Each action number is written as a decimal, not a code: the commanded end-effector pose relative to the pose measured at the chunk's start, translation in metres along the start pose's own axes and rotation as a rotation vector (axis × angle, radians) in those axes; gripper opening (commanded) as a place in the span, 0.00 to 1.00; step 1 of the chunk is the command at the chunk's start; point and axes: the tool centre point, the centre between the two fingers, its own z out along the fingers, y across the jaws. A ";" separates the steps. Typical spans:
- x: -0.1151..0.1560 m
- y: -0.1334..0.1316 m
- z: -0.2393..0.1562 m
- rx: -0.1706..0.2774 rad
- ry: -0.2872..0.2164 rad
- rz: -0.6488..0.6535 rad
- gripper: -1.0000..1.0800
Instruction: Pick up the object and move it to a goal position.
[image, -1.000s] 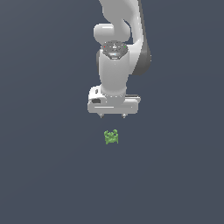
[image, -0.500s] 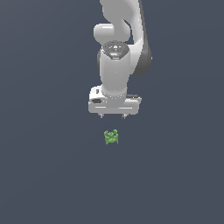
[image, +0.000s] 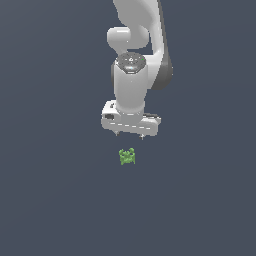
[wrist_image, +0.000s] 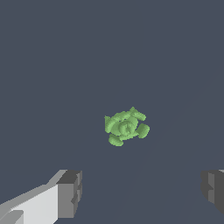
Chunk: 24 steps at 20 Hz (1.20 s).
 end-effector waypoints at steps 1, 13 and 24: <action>0.001 0.000 0.004 0.002 -0.002 0.059 0.96; 0.007 0.000 0.029 0.010 -0.010 0.401 0.96; 0.011 0.001 0.052 0.010 -0.014 0.716 0.96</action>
